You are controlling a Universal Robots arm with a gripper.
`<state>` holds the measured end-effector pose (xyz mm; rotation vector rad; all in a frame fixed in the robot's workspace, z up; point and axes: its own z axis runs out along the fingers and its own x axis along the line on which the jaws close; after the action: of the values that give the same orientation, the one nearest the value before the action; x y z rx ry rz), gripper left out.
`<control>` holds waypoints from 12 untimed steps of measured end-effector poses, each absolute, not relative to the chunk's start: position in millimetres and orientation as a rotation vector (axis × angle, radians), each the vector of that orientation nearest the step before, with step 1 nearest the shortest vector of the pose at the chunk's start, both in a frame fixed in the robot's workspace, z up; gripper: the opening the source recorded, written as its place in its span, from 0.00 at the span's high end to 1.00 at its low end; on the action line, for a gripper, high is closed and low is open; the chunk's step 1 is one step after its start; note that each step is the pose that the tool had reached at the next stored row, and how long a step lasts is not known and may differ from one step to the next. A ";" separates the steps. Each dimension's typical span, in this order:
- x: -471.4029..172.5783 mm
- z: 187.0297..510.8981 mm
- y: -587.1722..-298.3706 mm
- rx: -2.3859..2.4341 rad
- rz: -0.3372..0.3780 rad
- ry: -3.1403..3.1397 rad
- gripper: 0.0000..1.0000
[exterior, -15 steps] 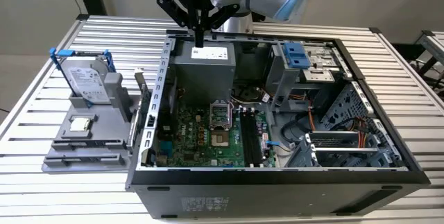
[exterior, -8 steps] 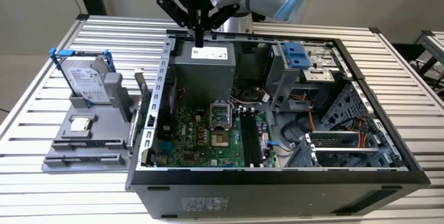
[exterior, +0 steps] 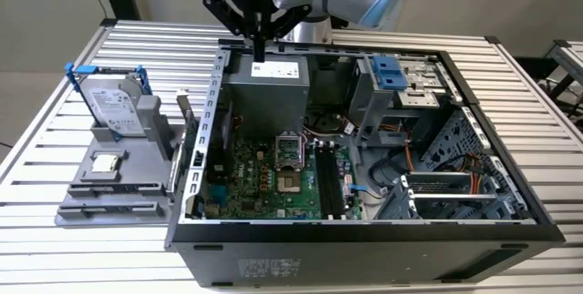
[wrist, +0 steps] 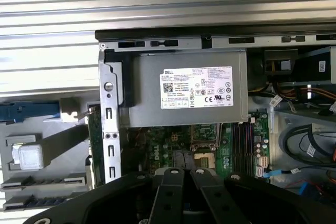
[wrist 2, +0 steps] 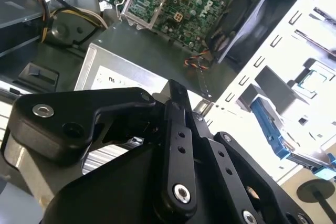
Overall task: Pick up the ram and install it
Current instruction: 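Reach for the ram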
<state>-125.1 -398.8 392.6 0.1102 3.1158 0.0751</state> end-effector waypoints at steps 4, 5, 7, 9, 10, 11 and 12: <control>-129.2 392.6 -398.7 0.110 0.075 3.116 1.00; -130.7 392.6 -398.6 0.110 0.075 3.116 1.00; -134.1 392.6 -398.6 0.110 0.075 3.116 1.00; -137.4 392.6 -398.6 0.110 0.075 3.116 1.00; -139.2 392.6 -398.5 0.110 0.075 3.116 1.00; -140.9 392.6 -398.5 0.110 0.075 3.116 1.00; -142.3 392.6 -398.5 0.110 0.075 3.116 1.00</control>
<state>-142.3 -398.5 392.6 0.1101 3.1158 0.0751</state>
